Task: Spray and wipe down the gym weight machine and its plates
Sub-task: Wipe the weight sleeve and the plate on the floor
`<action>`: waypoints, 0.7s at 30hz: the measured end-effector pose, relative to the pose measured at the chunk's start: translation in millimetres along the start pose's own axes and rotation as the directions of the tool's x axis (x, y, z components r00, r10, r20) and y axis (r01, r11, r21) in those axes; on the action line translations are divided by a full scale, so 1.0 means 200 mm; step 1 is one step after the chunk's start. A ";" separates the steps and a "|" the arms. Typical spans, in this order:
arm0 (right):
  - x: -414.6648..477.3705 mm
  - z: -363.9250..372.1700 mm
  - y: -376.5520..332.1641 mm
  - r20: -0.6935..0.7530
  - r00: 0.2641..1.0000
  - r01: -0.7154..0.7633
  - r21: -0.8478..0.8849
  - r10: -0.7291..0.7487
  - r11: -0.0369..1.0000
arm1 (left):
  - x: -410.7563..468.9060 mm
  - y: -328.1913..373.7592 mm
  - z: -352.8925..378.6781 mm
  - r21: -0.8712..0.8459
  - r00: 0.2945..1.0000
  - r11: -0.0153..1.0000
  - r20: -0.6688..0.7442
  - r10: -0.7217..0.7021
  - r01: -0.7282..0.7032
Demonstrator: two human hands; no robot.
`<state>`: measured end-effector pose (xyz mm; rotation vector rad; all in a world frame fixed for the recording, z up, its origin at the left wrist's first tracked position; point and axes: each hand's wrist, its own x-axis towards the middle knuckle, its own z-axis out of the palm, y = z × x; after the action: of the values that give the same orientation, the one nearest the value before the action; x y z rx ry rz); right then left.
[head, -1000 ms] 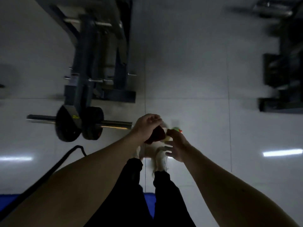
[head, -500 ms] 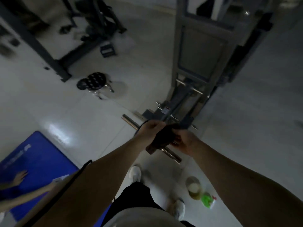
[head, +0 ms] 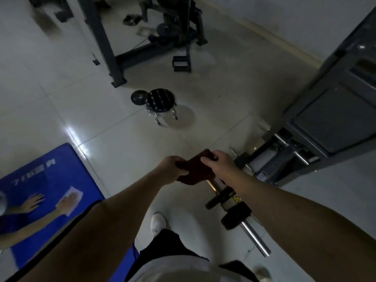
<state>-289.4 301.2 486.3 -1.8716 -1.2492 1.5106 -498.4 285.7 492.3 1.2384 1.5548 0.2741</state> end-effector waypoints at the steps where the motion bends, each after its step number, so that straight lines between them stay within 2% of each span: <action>1: 0.05 0.06 -0.07 0.026 1.000 -0.008 0.002 0.008 1.000 | 0.05 -0.02 -0.10 0.009 1.000 1.000 -0.003 -0.016 0.016; 6: 0.33 0.21 -0.40 0.157 0.987 -0.052 0.033 0.047 0.998 | 0.37 -0.02 -0.48 0.075 0.997 0.996 -0.062 -0.049 0.054; 8: 0.46 0.23 -0.46 0.152 0.987 -0.049 -0.002 0.049 0.999 | 0.51 0.02 -0.56 0.107 0.996 0.992 -0.071 -0.060 0.068; 14: 0.87 0.17 -0.54 0.017 0.994 -0.107 0.118 0.106 0.987 | 1.00 0.23 -0.64 0.256 1.000 0.966 0.008 -0.025 0.022; 21: 1.51 -0.12 -0.56 -0.160 0.959 -0.167 0.340 0.233 0.925 | 1.74 0.68 -0.63 0.205 0.967 0.979 0.250 -0.055 0.002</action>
<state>-309.4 616.3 417.1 -1.9130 -0.6872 1.4806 -484.8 675.7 435.6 1.3505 1.4005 -0.0652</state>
